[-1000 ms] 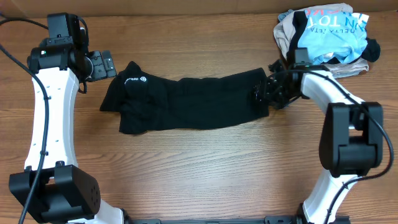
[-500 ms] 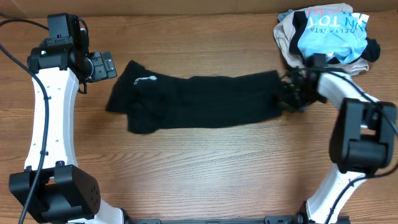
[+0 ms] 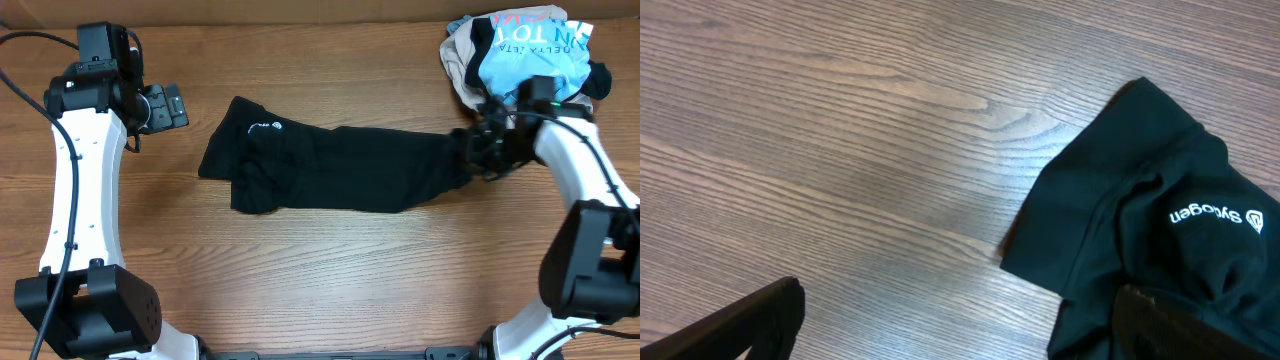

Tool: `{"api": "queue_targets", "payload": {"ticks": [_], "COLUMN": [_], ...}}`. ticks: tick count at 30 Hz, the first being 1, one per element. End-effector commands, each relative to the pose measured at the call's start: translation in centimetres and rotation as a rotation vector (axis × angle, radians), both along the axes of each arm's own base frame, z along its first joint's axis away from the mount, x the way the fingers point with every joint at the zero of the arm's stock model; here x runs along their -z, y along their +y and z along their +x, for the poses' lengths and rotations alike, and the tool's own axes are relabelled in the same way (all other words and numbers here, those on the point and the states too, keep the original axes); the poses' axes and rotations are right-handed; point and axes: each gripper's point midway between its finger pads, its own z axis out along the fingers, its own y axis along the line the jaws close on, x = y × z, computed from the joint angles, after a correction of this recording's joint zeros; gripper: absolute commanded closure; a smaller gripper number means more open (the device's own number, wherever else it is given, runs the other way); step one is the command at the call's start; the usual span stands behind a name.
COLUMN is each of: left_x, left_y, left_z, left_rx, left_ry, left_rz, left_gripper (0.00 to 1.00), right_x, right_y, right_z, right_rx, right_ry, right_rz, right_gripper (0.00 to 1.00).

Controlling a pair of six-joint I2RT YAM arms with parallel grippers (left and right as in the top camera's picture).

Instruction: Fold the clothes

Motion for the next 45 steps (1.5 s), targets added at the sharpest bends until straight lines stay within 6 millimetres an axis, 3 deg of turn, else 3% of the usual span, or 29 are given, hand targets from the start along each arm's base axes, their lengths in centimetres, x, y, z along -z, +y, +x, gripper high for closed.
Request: {"api": "queue_targets", "payload": {"ticks": [1,13,15,19,21,24,30,35,45], "left_x": [-0.3,0.2,0.3,0.6,0.7,0.9,1.8,4.5,10.7], "left_y": [-0.1,-0.2,-0.2,-0.1,-0.1,-0.2,-1.6,-2.8,-8.0], "left_z": [0.1,0.0,0.1,0.1,0.2,0.2,0.5,0.9,2.3], "left_rx": [0.02,0.02,0.021,0.021,0.021,0.022,0.057,0.096,0.512], "left_ry": [-0.005,0.003,0.004,0.014,0.017,0.02,0.033,0.096,0.153], "left_rz": [0.001,0.0,-0.001,-0.002,-0.003,-0.005,-0.084,-0.155,-0.366], "left_gripper": [0.0,0.0,0.0,0.0,0.0,0.0,0.0,0.0,0.0], "right_x": [-1.4,-1.6,-1.5,-1.6,-1.7,-2.2,-3.5,-3.3,-3.1], "right_y": [3.9,18.1,19.8,22.1,22.2,21.8,19.4,18.0,17.5], "right_z": [0.4,0.7,1.0,1.1,1.2,1.4,2.6,3.4,3.5], "right_rx": [-0.101,-0.259,-0.26,-0.298,-0.297,-0.289,-0.234,-0.202,-0.193], "right_ry": [-0.061,-0.237,-0.276,-0.33,-0.337,-0.326,-0.294,-0.294,-0.293], "right_rz": [-0.009,-0.082,-0.095,-0.081,-0.082,-0.085,-0.104,-0.117,-0.147], "right_gripper": [0.91,0.77,0.65,0.26,0.12,0.07,0.06,0.08,0.08]}}
